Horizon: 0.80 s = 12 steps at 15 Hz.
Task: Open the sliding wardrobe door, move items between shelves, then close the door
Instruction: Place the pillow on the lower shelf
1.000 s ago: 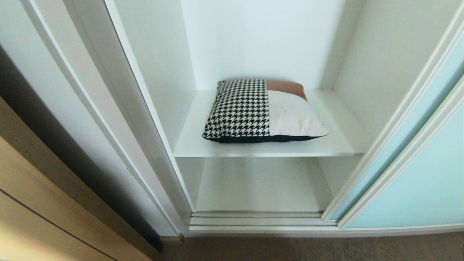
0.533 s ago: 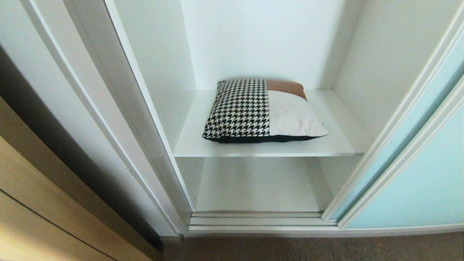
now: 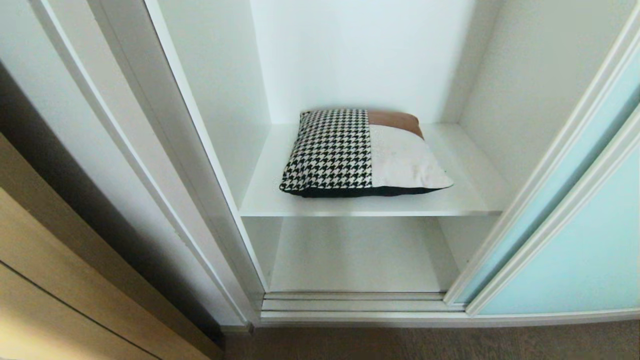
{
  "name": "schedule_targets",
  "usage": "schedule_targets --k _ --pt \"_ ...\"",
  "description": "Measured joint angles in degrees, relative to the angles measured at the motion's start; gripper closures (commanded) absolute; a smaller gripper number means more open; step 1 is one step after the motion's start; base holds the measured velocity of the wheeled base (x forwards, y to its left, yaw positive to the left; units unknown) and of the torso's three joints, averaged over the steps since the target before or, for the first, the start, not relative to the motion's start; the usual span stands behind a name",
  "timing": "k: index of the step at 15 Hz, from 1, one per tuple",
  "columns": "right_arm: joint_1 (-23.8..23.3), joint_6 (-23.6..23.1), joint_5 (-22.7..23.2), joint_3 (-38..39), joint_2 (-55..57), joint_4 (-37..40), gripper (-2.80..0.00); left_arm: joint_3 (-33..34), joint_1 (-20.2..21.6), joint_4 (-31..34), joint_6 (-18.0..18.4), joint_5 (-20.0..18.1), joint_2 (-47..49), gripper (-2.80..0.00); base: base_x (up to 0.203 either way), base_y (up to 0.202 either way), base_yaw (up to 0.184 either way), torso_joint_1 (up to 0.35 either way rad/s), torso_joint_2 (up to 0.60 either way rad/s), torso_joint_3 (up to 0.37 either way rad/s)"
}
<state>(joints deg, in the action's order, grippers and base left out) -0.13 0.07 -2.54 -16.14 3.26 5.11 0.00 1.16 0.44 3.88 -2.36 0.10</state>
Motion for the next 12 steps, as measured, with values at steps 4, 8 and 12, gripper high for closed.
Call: schedule_targets --k 4,8,12 --pt "-0.82 0.45 4.48 -26.77 11.46 11.05 0.0 0.0 0.05 0.0 0.02 0.02 0.0 0.0 0.0 0.0 0.0 0.0 0.0 0.0" --pt "-0.6 6.49 14.05 -48.88 30.43 21.54 0.0 0.0 0.05 0.01 0.02 0.0 0.0 0.0 0.0 0.0 0.0 0.0 0.0 0.0" --pt "2.64 17.19 25.04 -61.45 47.27 27.53 0.0 0.0 0.05 0.02 0.02 0.0 0.0 0.0 0.0 0.0 0.0 0.0 0.0 0.0"
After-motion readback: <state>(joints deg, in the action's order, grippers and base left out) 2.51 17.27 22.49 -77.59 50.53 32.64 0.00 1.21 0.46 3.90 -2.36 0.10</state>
